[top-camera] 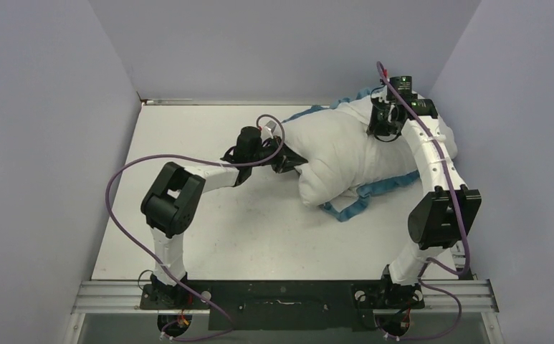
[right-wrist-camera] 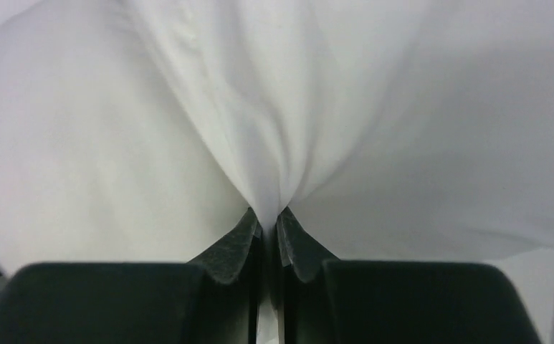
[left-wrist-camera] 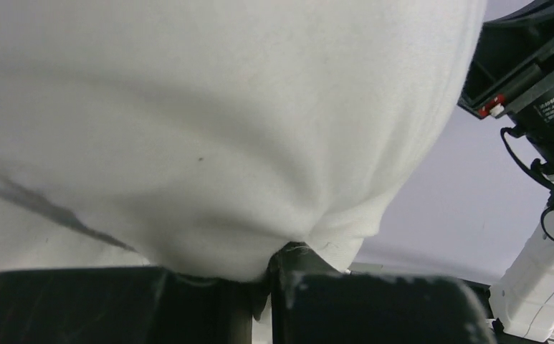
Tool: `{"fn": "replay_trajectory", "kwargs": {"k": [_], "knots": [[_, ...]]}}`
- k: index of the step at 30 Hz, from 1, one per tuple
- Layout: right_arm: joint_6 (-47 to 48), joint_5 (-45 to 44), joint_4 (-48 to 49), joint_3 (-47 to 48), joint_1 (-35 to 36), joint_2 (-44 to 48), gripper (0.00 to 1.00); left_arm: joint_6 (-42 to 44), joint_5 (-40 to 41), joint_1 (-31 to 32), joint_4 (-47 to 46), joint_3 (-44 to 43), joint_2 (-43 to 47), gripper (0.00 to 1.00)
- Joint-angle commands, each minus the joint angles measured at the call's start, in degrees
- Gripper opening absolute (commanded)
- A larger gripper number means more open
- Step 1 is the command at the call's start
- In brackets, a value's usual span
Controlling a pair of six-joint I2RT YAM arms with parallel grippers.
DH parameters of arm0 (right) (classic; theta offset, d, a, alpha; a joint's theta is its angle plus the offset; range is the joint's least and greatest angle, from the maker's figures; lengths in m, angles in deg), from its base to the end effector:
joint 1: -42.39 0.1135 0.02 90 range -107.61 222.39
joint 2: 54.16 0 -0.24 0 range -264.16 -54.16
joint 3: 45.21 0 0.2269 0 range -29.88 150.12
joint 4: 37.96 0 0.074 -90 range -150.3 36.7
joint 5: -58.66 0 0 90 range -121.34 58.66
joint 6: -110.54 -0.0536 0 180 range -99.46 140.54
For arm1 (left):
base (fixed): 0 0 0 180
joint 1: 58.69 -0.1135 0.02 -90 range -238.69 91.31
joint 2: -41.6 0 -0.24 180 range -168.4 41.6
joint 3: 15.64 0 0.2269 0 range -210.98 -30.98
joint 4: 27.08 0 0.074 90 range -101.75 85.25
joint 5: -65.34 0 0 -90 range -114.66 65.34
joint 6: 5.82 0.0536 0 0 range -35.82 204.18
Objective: Put the pillow into the pillowcase
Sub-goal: Stuff the pillow into the pillowcase.
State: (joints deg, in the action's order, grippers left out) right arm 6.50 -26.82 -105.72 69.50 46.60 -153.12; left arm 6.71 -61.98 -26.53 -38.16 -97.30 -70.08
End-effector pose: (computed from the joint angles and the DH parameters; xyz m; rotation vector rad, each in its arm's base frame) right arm 0.3529 0.0302 0.3117 0.1796 2.4829 0.2329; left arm 0.3344 -0.2486 0.1851 -0.3697 2.3091 -1.7691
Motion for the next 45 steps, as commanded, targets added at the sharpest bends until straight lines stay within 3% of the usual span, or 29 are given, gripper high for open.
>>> {"fn": "replay_trajectory", "kwargs": {"k": [1,4,9,12,14,16,20,23,28,31,36,39,43,45], "knots": [[-2.6,29.1,5.7,3.1,3.6,5.0,0.05,0.3,-0.1,0.1,-16.9,-8.6,-1.3,0.00],[-4.8,38.5,5.0,5.6,8.5,2.2,0.05,2.6,4.6,0.7,-26.5,-11.2,-1.9,0.00],[-7.4,49.0,6.1,9.1,16.3,-2.7,0.05,9.0,7.4,2.0,-33.9,-18.4,-4.0,0.00],[-13.3,54.4,12.9,9.3,17.9,-3.6,0.05,14.7,7.4,3.8,-30.5,-23.3,-5.2,0.00],[-15.9,53.1,16.5,9.6,18.0,-3.4,0.05,15.7,9.3,4.7,-28.0,-24.2,-5.8,0.00],[-15.9,48.9,15.5,9.8,17.0,-2.7,0.05,14.5,11.5,4.7,-27.0,-22.6,-6.0,0.00],[-11.7,31.6,7.1,9.5,13.5,0.9,0.07,13.8,13.4,3.5,-24.9,-16.0,-4.0,0.00],[-7.7,14.8,-1.0,10.3,11.4,3.6,0.29,14.4,12.9,2.8,-22.7,-13.3,-2.4,0.00],[-3.8,-10.6,-6.5,8.0,11.0,7.4,0.81,13.9,11.4,2.8,-20.3,-11.1,-1.2,0.00],[-1.9,-21.8,-5.9,5.9,11.3,8.4,0.99,12.8,10.0,2.9,-19.7,-10.6,-1.2,0.00],[1.9,-35.3,-3.9,4.3,11.8,5.5,0.90,13.4,9.1,3.1,-17.7,-10.1,-0.8,0.00],[2.8,-37.8,-1.6,2.6,11.4,3.4,0.90,13.5,8.2,3.1,-17.1,-10.0,-0.7,0.00],[3.1,-38.1,1.1,3.4,9.6,1.2,0.97,13.6,7.4,3.1,-16.8,-10.0,-0.6,0.00],[3.3,-37.0,2.1,4.2,8.0,0.1,0.86,13.7,7.0,3.1,-16.5,-10.0,-0.6,0.00]]}}
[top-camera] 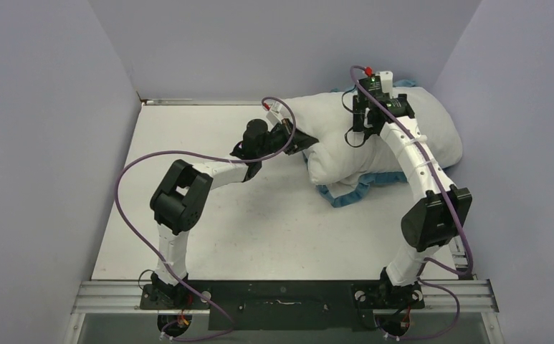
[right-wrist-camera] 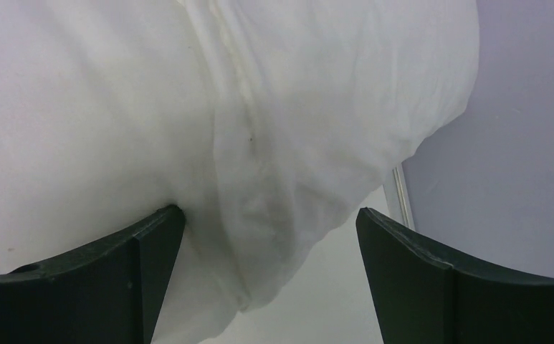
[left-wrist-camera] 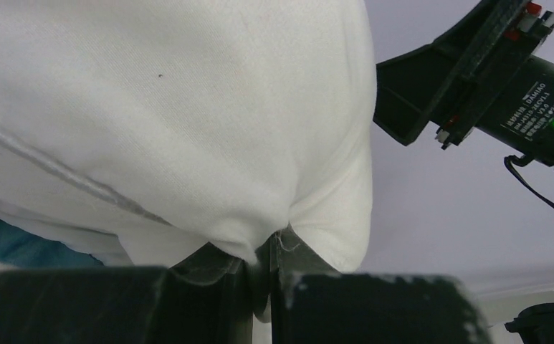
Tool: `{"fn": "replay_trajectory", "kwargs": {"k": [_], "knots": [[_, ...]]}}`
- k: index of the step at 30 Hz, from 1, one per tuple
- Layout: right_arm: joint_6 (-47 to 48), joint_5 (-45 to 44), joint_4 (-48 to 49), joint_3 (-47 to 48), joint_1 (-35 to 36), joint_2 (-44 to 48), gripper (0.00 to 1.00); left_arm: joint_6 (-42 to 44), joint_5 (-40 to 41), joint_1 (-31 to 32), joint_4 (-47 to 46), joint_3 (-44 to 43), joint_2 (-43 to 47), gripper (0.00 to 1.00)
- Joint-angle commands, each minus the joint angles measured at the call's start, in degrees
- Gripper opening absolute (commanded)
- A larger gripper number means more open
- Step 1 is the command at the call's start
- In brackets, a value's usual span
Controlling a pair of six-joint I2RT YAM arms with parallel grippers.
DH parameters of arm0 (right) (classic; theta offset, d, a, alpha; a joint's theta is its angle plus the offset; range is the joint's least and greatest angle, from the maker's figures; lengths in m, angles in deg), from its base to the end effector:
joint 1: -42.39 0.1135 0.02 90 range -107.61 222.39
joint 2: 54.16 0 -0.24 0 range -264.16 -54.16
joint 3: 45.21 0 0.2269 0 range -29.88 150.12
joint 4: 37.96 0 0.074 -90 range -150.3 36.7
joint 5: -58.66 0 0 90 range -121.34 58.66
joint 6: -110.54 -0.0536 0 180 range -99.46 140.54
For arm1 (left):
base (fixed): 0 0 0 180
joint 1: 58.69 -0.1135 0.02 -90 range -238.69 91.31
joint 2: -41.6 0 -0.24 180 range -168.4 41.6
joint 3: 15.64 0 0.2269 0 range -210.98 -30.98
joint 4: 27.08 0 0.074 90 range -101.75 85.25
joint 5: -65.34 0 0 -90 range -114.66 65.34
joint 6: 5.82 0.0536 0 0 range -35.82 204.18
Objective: Put the pillow into the pillowcase
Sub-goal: Stuff the pillow into the pillowcase.
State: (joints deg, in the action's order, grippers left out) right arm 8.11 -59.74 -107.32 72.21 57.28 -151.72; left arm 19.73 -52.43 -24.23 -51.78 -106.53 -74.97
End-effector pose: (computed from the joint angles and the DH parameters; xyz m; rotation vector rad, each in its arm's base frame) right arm 0.3387 0.0637 0.3364 0.1669 2.3262 -0.3686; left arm 0.3596 -0.2771 0.2278 -0.0438 1.8791 -1.6579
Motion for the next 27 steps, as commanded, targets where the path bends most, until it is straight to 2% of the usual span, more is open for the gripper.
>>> {"fn": "replay_trajectory", "kwargs": {"k": [1,3,9,13,17,24,27], "knots": [[1.7,-3.3,4.6,1.6,-3.4,-1.7,0.78,0.7,-2.6,0.8,-2.9,-0.7,4.3,0.00],[1.7,-2.4,5.6,2.4,-4.6,-2.9,0.65,0.8,-3.0,0.8,-2.8,-0.7,4.3,0.00],[1.4,-3.0,5.1,8.0,-6.0,-5.5,0.64,0.7,-3.4,0.4,-2.9,-0.1,5.0,0.00],[1.4,-2.9,5.0,7.4,-7.8,-3.8,0.63,0.4,-3.3,-0.1,-2.9,0.7,5.3,0.00],[1.2,0.2,5.8,4.6,-9.2,-3.7,0.55,-0.6,-3.3,-0.2,-4.1,1.4,5.3,0.00],[1.3,-0.4,7.8,2.7,-7.1,-8.7,0.63,-1.2,-3.7,-0.1,-4.6,0.4,5.2,0.00],[1.5,-2.4,8.6,2.7,-6.7,-11.1,0.76,-1.6,-3.7,0.0,-4.7,0.0,5.2,0.00]]}}
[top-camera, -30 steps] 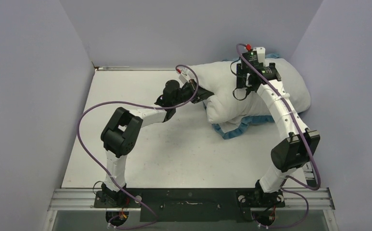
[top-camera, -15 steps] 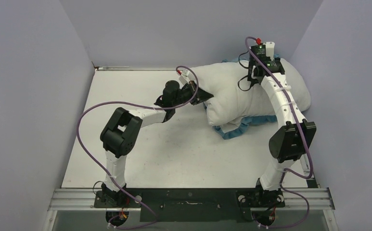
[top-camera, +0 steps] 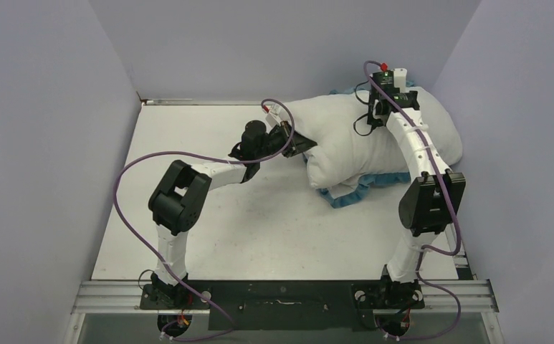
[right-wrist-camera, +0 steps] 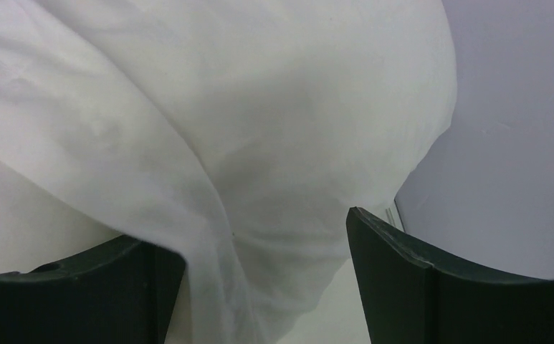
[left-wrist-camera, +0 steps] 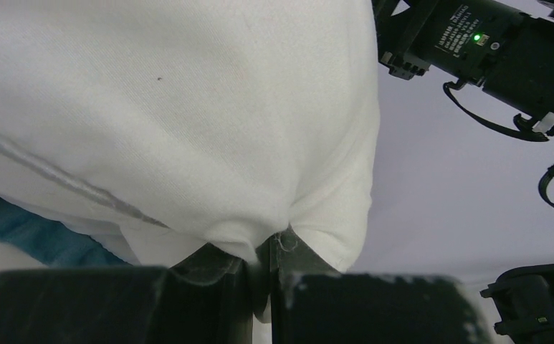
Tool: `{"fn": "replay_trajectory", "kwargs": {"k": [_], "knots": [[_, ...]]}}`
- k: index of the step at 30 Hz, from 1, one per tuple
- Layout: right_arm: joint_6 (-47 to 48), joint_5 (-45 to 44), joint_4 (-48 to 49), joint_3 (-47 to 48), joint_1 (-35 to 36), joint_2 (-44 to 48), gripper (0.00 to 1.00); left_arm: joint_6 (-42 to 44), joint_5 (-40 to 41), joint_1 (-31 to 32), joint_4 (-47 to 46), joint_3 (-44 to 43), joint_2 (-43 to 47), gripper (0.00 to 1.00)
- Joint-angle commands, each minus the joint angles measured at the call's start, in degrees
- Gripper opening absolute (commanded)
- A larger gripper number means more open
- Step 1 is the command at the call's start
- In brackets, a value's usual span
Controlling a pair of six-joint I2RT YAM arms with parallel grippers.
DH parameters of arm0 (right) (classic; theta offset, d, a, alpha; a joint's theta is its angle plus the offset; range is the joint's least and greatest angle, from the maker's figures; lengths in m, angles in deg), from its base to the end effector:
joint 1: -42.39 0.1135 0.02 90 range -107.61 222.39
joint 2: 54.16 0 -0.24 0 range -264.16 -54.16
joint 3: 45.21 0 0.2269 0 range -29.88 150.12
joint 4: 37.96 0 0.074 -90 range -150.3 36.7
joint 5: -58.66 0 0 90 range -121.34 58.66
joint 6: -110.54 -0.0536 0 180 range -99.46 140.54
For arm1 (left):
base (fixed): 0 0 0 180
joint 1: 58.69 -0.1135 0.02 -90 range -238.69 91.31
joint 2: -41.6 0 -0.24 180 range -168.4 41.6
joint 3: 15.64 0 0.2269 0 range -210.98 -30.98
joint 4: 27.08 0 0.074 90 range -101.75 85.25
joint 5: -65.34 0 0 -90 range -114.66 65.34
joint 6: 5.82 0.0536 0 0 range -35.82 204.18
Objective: Put the pillow into the pillowcase
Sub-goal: Stuff the pillow into the pillowcase.
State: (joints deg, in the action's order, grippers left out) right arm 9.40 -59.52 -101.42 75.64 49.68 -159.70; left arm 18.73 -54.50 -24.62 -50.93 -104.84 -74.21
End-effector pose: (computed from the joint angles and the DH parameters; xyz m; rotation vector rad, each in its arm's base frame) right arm 0.3841 0.0236 0.3143 0.2998 2.3064 -0.4318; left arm 0.3559 -0.2729 0.2221 -0.0485 1.9264 -1.6801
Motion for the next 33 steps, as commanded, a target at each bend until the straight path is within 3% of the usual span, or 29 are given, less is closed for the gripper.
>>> {"fn": "replay_trajectory", "kwargs": {"k": [1,3,5,6,8,9,11,15,23,28,33], "knots": [[0.0,-3.1,2.8,-0.7,0.9,-4.0,0.82,-0.8,-1.6,0.4,-5.8,-1.7,4.5,0.00],[-0.1,-2.9,2.8,-0.2,0.8,-6.1,0.84,-1.1,-1.8,0.4,-6.0,-1.6,4.6,0.00],[-0.6,-1.1,2.8,0.6,0.5,-7.7,0.74,-1.0,-1.6,0.4,-6.2,-1.3,5.0,0.00],[-0.6,0.4,3.2,1.1,0.3,-8.2,0.60,-1.0,-1.6,0.4,-6.3,-1.1,5.2,0.00],[-0.7,2.2,3.8,2.0,-0.1,-9.0,0.20,-0.9,-1.4,0.3,-6.7,-0.8,5.5,0.00],[-0.4,4.4,4.1,2.7,-0.6,-9.4,0.08,-0.9,-1.2,0.3,-7.0,-0.7,5.7,0.00],[0.0,9.5,3.8,4.8,-1.4,-9.6,0.05,-1.0,-1.1,0.2,-7.4,-0.4,6.0,0.00],[0.3,33.5,8.4,4.3,-1.6,-4.7,0.05,-1.0,-0.6,-0.3,-8.8,0.9,7.3,0.00],[-9.9,68.0,16.1,-3.9,-0.9,2.9,0.05,-0.1,2.4,-2.9,-14.4,7.2,14.7,0.00],[-18.6,81.7,26.1,-12.4,1.7,5.7,0.05,3.9,5.0,-4.0,-14.7,13.5,23.1,0.00],[-25.3,90.3,35.4,-13.2,7.0,4.5,0.05,9.3,8.1,-3.6,-12.1,17.7,29.0,0.00]]}}
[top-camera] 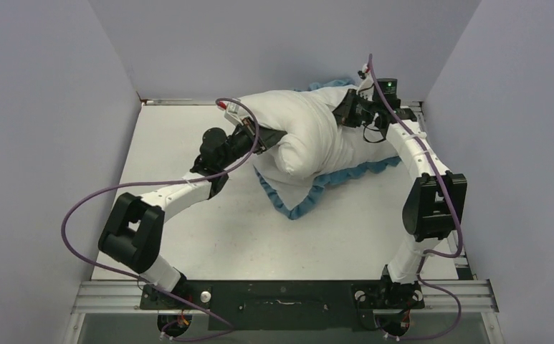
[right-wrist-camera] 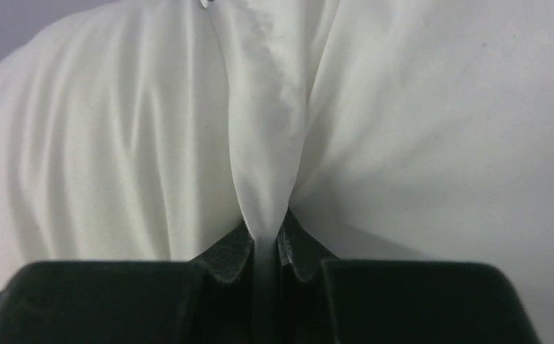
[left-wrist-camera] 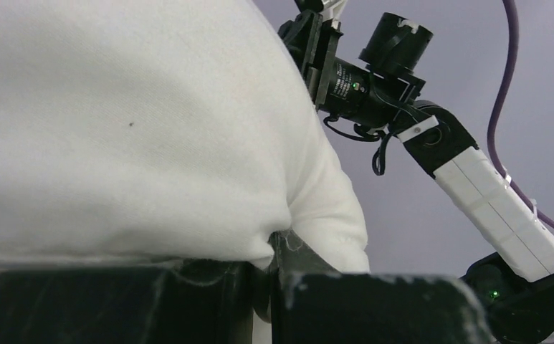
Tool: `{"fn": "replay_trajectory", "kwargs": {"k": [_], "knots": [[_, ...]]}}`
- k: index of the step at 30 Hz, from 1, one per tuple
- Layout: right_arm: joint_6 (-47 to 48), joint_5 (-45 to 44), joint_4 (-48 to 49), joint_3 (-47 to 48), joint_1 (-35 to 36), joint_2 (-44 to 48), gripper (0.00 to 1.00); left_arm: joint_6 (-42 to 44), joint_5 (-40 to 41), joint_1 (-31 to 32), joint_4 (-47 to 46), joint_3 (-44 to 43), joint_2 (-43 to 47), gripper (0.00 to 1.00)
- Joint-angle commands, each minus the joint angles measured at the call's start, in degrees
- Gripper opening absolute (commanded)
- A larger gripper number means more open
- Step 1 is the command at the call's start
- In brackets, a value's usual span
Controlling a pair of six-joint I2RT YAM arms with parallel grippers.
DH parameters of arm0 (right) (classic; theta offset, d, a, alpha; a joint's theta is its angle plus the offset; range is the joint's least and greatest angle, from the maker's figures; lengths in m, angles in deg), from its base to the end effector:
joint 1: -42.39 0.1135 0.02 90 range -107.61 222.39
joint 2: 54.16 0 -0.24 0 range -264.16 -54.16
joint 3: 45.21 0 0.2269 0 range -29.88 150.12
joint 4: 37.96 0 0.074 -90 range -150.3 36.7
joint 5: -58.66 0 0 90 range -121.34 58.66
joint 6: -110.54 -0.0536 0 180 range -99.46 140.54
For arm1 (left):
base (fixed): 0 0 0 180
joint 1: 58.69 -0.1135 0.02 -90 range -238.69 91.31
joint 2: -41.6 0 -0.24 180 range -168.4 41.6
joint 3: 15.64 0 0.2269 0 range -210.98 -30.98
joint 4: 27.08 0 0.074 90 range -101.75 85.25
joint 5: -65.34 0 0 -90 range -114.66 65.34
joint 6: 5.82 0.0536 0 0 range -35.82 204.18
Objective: Put the pillow into the pillowcase
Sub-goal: Stuff the pillow into the pillowcase.
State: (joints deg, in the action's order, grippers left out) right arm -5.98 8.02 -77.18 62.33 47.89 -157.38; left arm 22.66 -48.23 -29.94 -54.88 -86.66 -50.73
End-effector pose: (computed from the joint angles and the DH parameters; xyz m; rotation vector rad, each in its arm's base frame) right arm 0.3907 0.0718 0.2982 -0.0023 2.2144 1.0616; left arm 0.3084 -0.1936 0.2848 -0.0946 1.6763 -1.5387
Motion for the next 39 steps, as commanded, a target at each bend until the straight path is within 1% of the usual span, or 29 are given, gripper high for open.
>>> {"fn": "replay_trajectory", "kwargs": {"k": [1,2,4,6,8,9,10,11,15,17,20,22,24,27,30,34,37,39], "knots": [[-11.2,23.5,13.2,0.5,10.1,1.7,0.05,6.9,1.6,1.9,-7.1,-0.9,5.7,0.00],[-13.4,24.6,15.5,0.8,11.3,1.3,0.05,8.0,1.5,2.1,-6.4,-1.4,5.4,0.00],[-21.3,26.9,27.7,-0.6,13.2,0.8,0.05,8.3,1.2,2.1,-6.6,-2.0,4.3,0.00],[-28.7,27.9,37.3,-2.4,14.1,1.0,0.05,6.7,2.5,1.5,-8.8,-0.9,3.1,0.00],[-38.1,29.0,50.1,-5.4,13.8,1.5,0.05,4.1,4.4,0.4,-12.2,1.1,2.3,0.00],[-44.8,29.1,56.4,-6.7,13.6,1.5,0.05,3.2,4.9,-0.4,-13.3,1.7,1.9,0.00],[-48.0,29.4,60.8,-7.4,13.6,1.3,0.05,2.7,5.1,-0.9,-13.9,2.1,1.6,0.00],[-50.8,29.7,64.7,-7.6,13.8,0.9,0.05,2.7,5.2,-1.1,-13.9,2.1,1.2,0.00],[-58.8,30.2,74.5,-6.3,15.1,-0.3,0.05,4.6,4.1,-1.2,-13.2,0.8,-1.0,0.00],[-63.4,30.1,80.2,-5.5,15.1,-0.8,0.05,4.9,6.0,-1.7,-12.7,1.6,-1.3,0.00],[-62.8,30.4,78.9,-4.3,15.4,-0.3,0.05,5.6,12.0,-2.4,-11.3,4.2,-0.7,0.00],[-62.6,31.1,78.4,-3.6,16.0,-0.3,0.05,7.7,14.3,-2.6,-7.7,3.9,-0.5,0.00],[-61.2,31.7,76.7,-3.3,17.0,-0.6,0.05,9.9,15.1,-2.6,-4.9,2.4,-1.1,0.00],[-59.2,30.9,74.8,-4.0,18.1,-1.0,0.05,10.2,14.0,-2.6,-4.7,0.0,-3.4,0.00],[-59.6,31.1,74.6,-0.7,18.8,-2.0,0.05,11.3,14.8,-2.5,-1.0,-2.1,-4.9,0.00],[-61.8,32.5,75.1,3.5,19.8,-3.3,0.05,13.1,18.1,-1.8,4.3,-4.3,-7.1,0.00],[-66.1,33.1,79.0,6.7,21.7,-5.1,0.05,14.4,19.4,-1.2,10.9,-9.6,-10.2,0.00],[-69.2,33.4,81.7,8.6,23.7,-6.5,0.05,13.9,19.7,-0.9,13.3,-12.8,-13.0,0.00]]}}
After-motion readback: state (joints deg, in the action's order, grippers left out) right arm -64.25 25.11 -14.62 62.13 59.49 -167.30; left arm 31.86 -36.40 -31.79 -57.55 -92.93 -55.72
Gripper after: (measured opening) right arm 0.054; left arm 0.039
